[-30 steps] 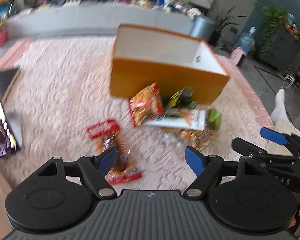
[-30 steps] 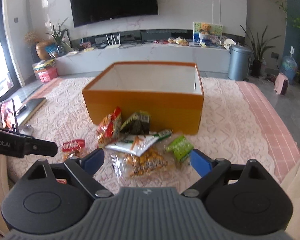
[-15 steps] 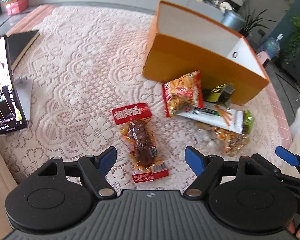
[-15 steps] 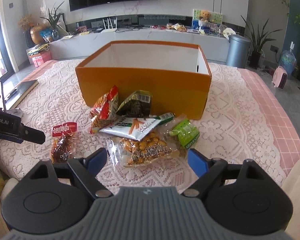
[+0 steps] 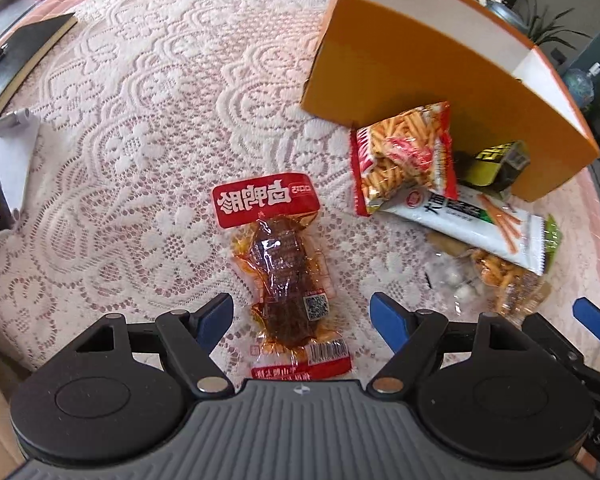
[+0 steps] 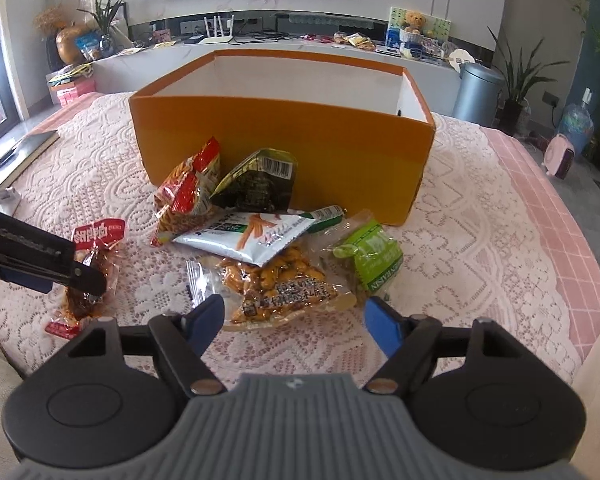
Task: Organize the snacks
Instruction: 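Grasp the red duck-neck packet with the left gripper while the right grasps the peanut bag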
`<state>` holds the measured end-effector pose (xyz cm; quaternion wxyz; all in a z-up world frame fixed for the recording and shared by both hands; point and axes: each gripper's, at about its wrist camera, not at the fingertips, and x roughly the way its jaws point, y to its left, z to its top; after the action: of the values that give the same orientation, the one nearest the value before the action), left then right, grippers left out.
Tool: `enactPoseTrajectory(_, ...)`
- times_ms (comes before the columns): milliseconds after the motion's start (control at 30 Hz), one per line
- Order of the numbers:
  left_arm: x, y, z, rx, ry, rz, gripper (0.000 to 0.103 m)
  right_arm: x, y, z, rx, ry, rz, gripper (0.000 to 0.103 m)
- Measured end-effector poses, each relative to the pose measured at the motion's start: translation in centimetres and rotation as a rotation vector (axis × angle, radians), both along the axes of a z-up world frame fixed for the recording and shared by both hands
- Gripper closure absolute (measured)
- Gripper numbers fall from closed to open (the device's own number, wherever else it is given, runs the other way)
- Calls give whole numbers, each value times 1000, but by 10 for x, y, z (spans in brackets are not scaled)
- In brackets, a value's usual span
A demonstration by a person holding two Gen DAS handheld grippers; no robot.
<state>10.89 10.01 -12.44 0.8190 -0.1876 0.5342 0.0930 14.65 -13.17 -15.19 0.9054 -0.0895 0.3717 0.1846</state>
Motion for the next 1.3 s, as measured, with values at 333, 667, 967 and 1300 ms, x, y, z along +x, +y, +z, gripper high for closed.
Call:
enactPoseTrajectory(333, 1, -2, -11, 35, -78, 36, 12, 8, 12, -14, -60, -126, 125, 19)
enactPoseTrajectory(667, 0, -23, -14, 206, -122, -64, 33, 27, 7, -31, 43, -66, 126, 21)
enactPoseTrajectory(967, -2, -21, -10, 167, -157, -70, 35, 35, 8, -44, 66, -34, 106, 14)
enactPoseTrajectory(1300, -6, -27, 2, 133, -211, -78, 35, 35, 8, -44, 54, -42, 94, 26)
